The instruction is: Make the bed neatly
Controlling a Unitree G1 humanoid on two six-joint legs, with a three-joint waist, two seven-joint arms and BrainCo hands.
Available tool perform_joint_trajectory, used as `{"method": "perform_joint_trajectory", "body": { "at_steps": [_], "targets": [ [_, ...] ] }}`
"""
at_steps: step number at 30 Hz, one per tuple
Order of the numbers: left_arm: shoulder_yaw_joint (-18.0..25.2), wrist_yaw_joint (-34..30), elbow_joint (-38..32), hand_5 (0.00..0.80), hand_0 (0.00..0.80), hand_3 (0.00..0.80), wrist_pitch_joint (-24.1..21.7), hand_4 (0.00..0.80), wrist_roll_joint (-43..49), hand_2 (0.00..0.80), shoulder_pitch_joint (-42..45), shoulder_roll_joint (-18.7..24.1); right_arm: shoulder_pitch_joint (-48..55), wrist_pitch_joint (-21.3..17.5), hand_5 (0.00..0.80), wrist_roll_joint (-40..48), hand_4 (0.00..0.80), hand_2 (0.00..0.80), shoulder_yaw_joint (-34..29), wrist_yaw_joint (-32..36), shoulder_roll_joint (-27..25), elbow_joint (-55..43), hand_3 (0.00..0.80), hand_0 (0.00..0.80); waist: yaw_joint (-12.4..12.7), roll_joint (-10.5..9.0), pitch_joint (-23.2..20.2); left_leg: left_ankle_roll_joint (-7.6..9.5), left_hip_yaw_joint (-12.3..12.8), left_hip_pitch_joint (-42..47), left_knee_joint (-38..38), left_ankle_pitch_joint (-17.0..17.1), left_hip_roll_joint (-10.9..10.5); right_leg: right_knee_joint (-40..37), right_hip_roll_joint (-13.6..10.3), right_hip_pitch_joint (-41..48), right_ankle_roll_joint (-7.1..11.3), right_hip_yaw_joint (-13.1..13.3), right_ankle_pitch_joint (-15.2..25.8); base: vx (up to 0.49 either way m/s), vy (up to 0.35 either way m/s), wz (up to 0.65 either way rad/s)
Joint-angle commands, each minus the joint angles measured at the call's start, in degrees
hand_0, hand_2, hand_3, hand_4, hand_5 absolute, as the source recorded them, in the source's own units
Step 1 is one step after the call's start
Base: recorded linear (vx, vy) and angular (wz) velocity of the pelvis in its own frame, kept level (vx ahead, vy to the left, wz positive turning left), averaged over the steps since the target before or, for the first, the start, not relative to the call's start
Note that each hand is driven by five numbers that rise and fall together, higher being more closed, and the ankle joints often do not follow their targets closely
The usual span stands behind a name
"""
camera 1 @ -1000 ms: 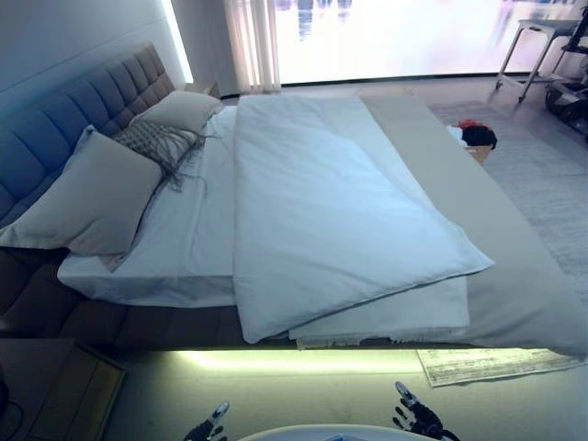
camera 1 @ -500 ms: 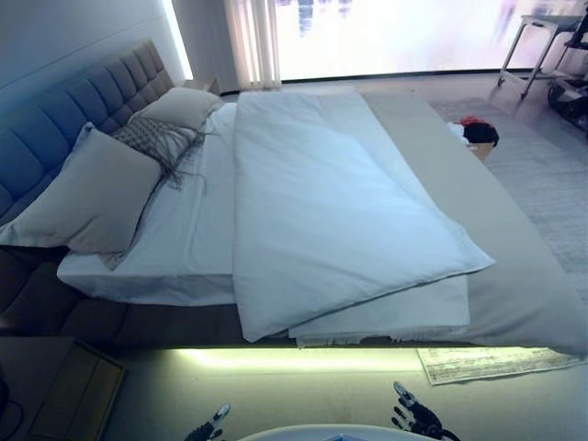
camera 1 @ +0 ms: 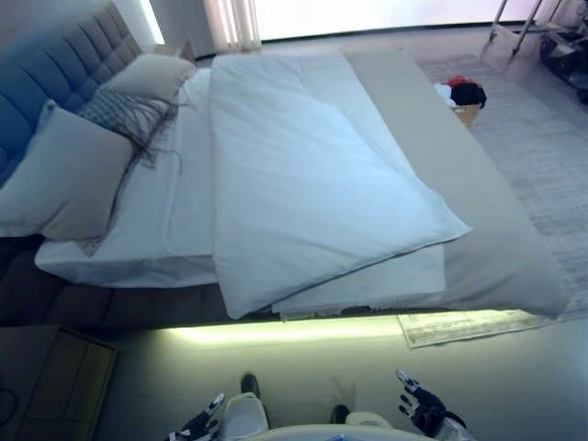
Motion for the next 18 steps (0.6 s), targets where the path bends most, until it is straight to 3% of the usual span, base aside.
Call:
{"method": "perform_joint_trajectory", "body": {
  "at_steps": [1,4,7,9,11,14,16,18],
  "targets": [
    [0.97,1.08,-0.16,0.0,0.0,0.0,-0.3,0.0,2.01,0.0,0.79,-0.78,-2.41,-1.43,0.0,-0.45,0.0,0.0,-0.86,-0.01,-1.99,0.29,0.0,0.0,2.72,0.55,0.9,0.0,2.04,-1.81,0.21,3.27,-0.11,4.59,-3.78,9.42,6.07,3.58,-5.68,0.349,0.231,-0.14],
    [2.62,0.31,0.51,0.0,0.0,0.0,-0.92,0.0,1.76,0.0,2.31,-0.25,-2.12,-1.97,0.0,0.34,0.0,0.0,-2.29,0.27,-1.17,0.91,0.0,0.0,4.08,0.64,-0.65,0.63,1.97,1.26,1.1,3.25,-1.08,6.66,-6.31,12.12,7.86,2.56,-7.75,0.465,0.312,-0.39],
    [2.84,-0.3,0.96,0.0,0.0,0.0,-1.12,0.0,3.28,0.0,2.48,0.32,-1.28,-2.6,0.0,0.71,0.0,0.0,-3.65,2.25,0.21,0.86,0.0,0.0,4.47,0.0,-2.4,2.91,1.94,3.7,2.65,0.03,-2.83,9.84,-9.37,11.91,9.15,1.13,-7.49,0.472,0.37,-0.2],
    [2.31,-0.09,0.69,0.0,0.0,0.0,-0.93,0.0,4.05,0.0,2.13,0.94,-1.38,-2.93,0.0,2.6,0.0,0.0,-3.61,2.02,1.24,-0.2,0.0,0.0,4.73,-0.6,-3.27,4.68,-0.04,3.81,4.48,-1.77,-4.99,12.59,-11.12,11.47,9.9,1.82,-5.52,0.398,0.339,0.39],
    [1.67,-0.2,0.49,0.0,0.0,0.0,-0.82,0.0,4.66,0.0,1.11,1.68,-1.41,-3.37,0.0,3.25,0.0,0.0,-3.51,2.68,1.68,-0.9,0.0,0.0,4.62,-1.26,-4.18,6.49,-0.17,3.81,5.19,-3.3,-6.93,16.51,-12.83,10.24,10.3,2.52,-1.86,0.312,0.284,0.53],
    [0.01,-0.16,0.06,0.0,0.0,0.0,-0.54,0.0,5.07,0.0,-0.92,3.01,-1.21,-4.12,0.0,5.19,0.0,0.0,-3.96,3.38,1.51,-1.43,0.0,0.0,3.98,-1.14,-4.74,9.17,-1.04,4.68,5.53,-5.29,-9.99,27.21,-15.17,4.73,10.2,4.21,5.04,0.278,0.272,0.32],
    [-0.58,0.37,-0.75,0.0,0.0,0.0,-0.11,0.0,4.47,0.0,-1.66,3.72,-1.05,-3.82,0.0,6.69,0.0,0.0,-4.26,4.43,1.04,-1.8,0.0,0.0,3.22,-0.54,-4.55,9.6,-0.13,6.25,5.27,-5.96,-10.38,28.99,-15.53,0.42,9.16,3.47,5.28,0.213,0.15,0.37],
    [-0.95,0.29,-1.39,0.0,0.0,0.0,0.13,0.0,3.39,0.0,-2.48,4.44,-1.58,-3.34,0.0,9.2,0.0,0.0,-4.44,5.05,0.44,-1.77,0.0,0.0,2.45,0.32,-3.91,8.84,1.15,7.98,4.78,-5.97,-9.83,24.88,-14.25,-3.42,7.91,1.85,2.97,0.157,0.024,0.1]
  ]
}}
